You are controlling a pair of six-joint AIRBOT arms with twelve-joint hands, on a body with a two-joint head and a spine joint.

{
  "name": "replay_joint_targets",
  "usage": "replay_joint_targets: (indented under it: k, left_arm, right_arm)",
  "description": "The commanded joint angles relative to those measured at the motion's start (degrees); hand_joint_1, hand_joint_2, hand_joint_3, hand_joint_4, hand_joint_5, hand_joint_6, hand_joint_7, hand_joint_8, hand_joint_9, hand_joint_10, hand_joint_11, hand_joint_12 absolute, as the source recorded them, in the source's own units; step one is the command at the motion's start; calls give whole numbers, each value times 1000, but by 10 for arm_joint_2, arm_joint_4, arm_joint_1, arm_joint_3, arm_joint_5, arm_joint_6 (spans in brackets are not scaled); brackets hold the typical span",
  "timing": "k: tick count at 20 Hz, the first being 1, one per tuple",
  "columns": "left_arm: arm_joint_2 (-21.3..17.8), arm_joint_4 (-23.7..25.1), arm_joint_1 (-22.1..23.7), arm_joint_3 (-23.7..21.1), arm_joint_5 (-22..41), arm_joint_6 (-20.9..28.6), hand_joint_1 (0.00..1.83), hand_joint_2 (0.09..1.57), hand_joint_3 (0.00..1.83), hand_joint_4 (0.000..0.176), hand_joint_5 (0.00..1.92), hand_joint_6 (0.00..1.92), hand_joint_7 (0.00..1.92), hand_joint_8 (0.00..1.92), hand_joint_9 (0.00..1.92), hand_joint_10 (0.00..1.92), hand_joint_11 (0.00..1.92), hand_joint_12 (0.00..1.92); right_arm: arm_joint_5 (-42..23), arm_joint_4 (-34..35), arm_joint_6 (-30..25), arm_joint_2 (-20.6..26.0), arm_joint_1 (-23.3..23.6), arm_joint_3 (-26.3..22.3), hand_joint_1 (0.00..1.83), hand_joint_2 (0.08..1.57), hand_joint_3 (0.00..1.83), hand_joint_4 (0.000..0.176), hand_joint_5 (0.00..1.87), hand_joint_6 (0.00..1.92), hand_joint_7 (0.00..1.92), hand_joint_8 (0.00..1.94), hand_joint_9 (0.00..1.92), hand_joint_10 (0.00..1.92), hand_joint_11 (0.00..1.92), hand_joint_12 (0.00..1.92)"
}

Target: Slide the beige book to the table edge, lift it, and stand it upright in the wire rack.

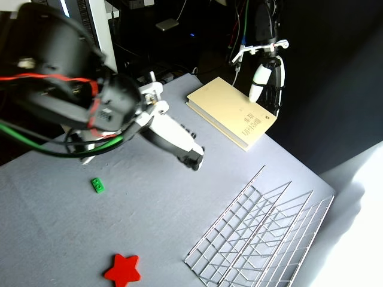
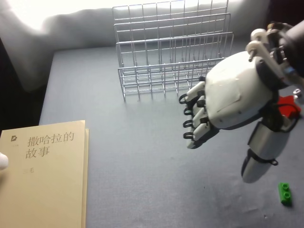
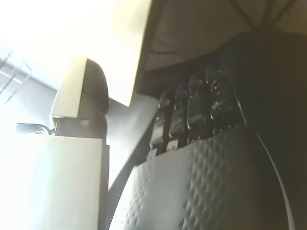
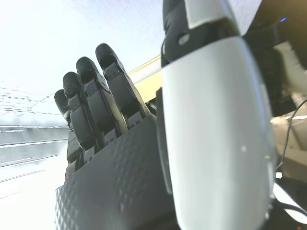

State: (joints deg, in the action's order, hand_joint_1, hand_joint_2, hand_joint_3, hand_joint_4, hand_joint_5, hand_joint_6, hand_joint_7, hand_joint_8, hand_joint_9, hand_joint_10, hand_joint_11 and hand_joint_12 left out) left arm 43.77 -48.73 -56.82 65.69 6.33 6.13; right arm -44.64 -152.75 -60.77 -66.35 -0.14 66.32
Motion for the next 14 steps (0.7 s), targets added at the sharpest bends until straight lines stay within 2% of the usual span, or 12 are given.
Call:
replay_joint_targets:
  k: [1,5,8,10,14]
  left_arm:
    - [-1,-7,3,4,37,6,1200,1166,3,0,56,0,40,3,37,2,0,59]
    - [1,-8,12,-3,37,10,1209,1152,0,0,83,9,32,0,31,0,0,70]
    - [5,-8,14,-6,37,10,1212,1133,0,0,109,4,30,2,30,2,0,148]
    - [12,-8,14,-4,37,10,1186,1153,3,0,113,1,16,2,9,1,0,31]
    - [27,-7,11,1,41,9,1139,1145,0,0,66,0,11,0,0,0,0,16]
  right_arm:
    - [25,20,-7,10,8,-5,200,1009,0,0,289,3,312,1,308,0,0,729]
    - [29,21,-23,46,9,-21,201,1003,0,0,283,1,305,1,313,1,0,751]
    - [28,22,-34,70,10,-28,220,1000,0,0,299,3,319,2,321,2,0,806]
    - [29,22,-38,89,11,-33,235,997,0,0,311,2,329,2,322,2,0,803]
    - [54,21,-56,117,6,-35,222,999,1,0,282,1,300,0,307,0,0,746]
